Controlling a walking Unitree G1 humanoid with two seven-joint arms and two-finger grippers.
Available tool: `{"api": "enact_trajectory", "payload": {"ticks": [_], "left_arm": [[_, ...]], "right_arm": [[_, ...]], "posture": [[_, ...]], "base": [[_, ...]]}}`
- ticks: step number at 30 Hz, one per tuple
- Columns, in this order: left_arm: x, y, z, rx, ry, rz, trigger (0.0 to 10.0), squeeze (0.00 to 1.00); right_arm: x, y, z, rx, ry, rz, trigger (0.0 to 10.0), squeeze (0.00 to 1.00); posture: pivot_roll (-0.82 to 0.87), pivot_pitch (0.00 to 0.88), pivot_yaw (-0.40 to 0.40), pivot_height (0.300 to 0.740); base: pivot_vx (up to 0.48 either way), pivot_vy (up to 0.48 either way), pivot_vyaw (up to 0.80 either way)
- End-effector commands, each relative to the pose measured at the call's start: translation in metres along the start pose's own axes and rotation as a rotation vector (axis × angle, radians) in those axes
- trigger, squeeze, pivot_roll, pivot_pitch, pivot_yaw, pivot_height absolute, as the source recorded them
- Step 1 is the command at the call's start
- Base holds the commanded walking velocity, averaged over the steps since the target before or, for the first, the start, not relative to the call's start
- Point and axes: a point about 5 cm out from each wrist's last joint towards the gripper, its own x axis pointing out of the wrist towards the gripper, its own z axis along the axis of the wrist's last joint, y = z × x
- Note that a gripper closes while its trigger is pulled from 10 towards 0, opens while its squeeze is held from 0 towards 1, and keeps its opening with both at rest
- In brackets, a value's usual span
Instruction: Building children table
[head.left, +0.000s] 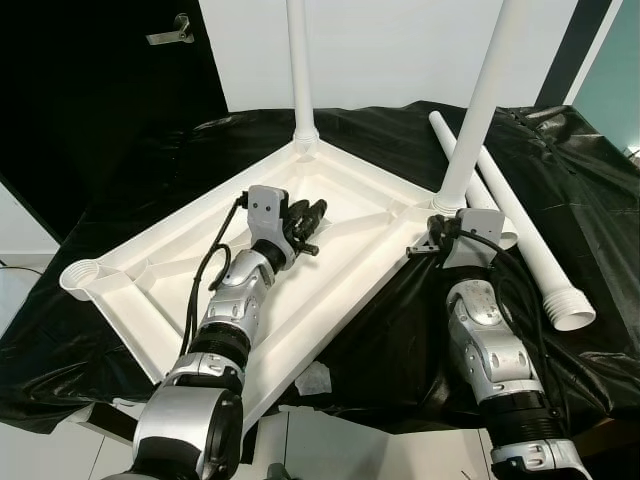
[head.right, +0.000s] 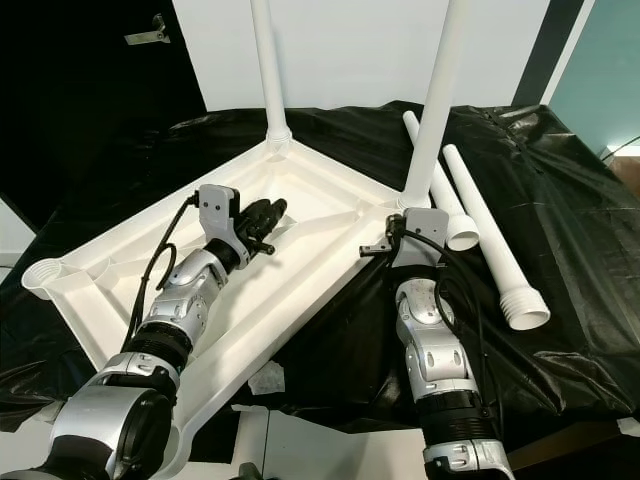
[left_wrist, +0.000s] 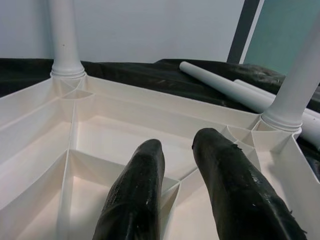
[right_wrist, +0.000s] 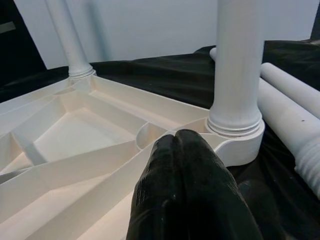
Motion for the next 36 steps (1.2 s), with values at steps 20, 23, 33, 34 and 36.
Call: {"api": "enact_trajectory", "payload": {"ticks": [20,23,33,34,36], "left_arm": [[-0.002,0.007,-0.002,0.008,-0.005,0.122,10.0,0.0],[-0.002,0.006,-0.003,0.011,0.0,0.124,10.0,0.0],[0.001,0.005,0.0,0.02,-0.009,0.12,10.0,0.0],[0.002,0.006,0.001,0.021,-0.008,0.124,10.0,0.0],[0.002,0.006,0.001,0.023,-0.008,0.127,10.0,0.0]], "right_arm": [[0.0,0.005,-0.005,-0.028,0.035,0.005,10.0,0.0],[0.001,0.005,-0.006,-0.018,0.042,0.0,10.0,0.0],[0.007,0.007,-0.008,-0.043,0.052,0.011,10.0,0.0],[0.008,0.008,-0.007,-0.042,0.053,0.016,10.0,0.0],[0.009,0.01,-0.006,-0.041,0.053,0.019,10.0,0.0]], "posture": [[-0.06,0.0,0.035,0.74],[-0.06,0.0,0.035,0.74],[-0.05,0.0,0.032,0.74],[-0.05,0.0,0.031,0.74],[-0.05,0.0,0.031,0.74]], "base": [[0.0,0.0,0.0],[0.0,0.0,0.0],[0.0,0.0,0.0],[0.0,0.0,0.0],[0.0,0.0,0.0]]}}
